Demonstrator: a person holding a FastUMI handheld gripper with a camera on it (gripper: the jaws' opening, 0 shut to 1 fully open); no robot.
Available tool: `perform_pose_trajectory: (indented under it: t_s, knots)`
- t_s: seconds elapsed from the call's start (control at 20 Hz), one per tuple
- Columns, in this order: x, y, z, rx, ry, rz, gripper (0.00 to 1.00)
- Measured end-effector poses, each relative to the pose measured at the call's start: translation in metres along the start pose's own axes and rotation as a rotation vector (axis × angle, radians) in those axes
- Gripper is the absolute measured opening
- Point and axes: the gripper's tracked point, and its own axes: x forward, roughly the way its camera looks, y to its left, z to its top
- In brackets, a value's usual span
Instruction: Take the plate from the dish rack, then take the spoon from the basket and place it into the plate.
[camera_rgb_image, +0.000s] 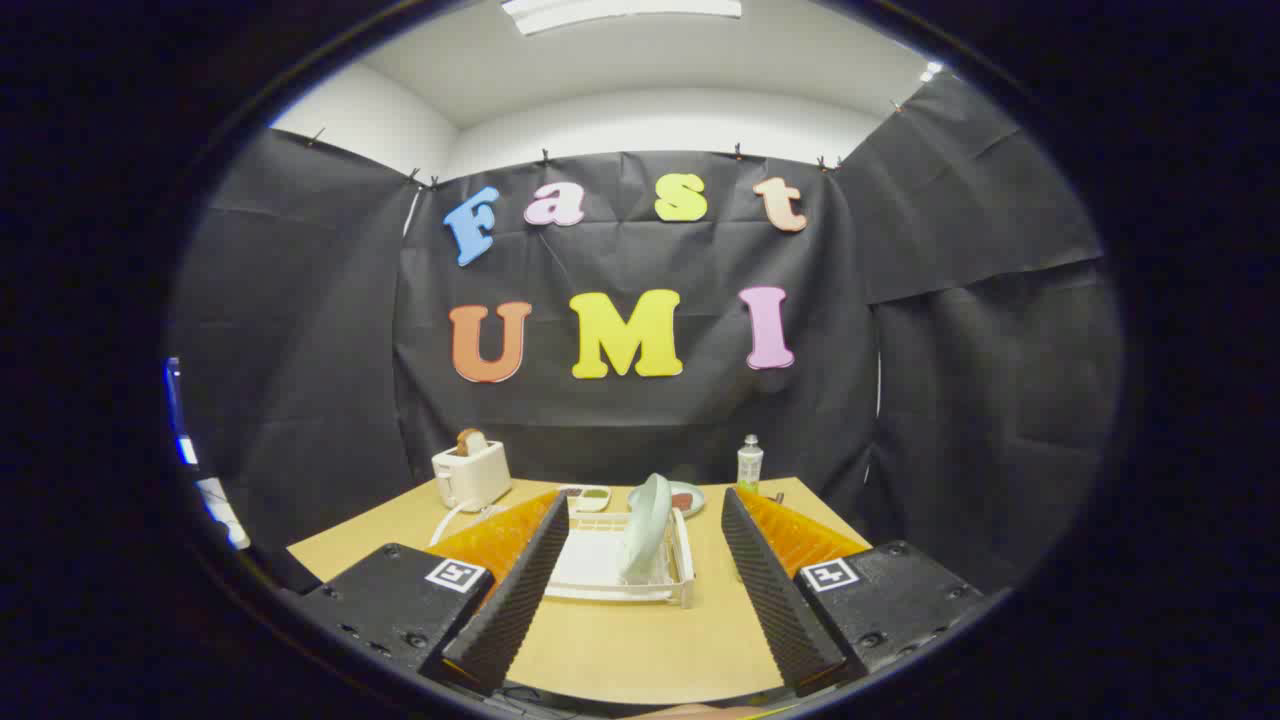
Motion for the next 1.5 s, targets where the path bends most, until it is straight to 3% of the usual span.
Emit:
perform_pose_trajectory:
  t_s: [0.85, 1.25, 1.5]
  knots:
    - [0.021, -0.012, -0.001, 0.013, 0.042, -0.003, 0.95]
    - [0.096, -0.021, 0.005, -0.015, 0.226, -0.037, 0.95]
    - [0.167, -0.027, -0.008, -0.049, 0.427, -0.022, 0.92]
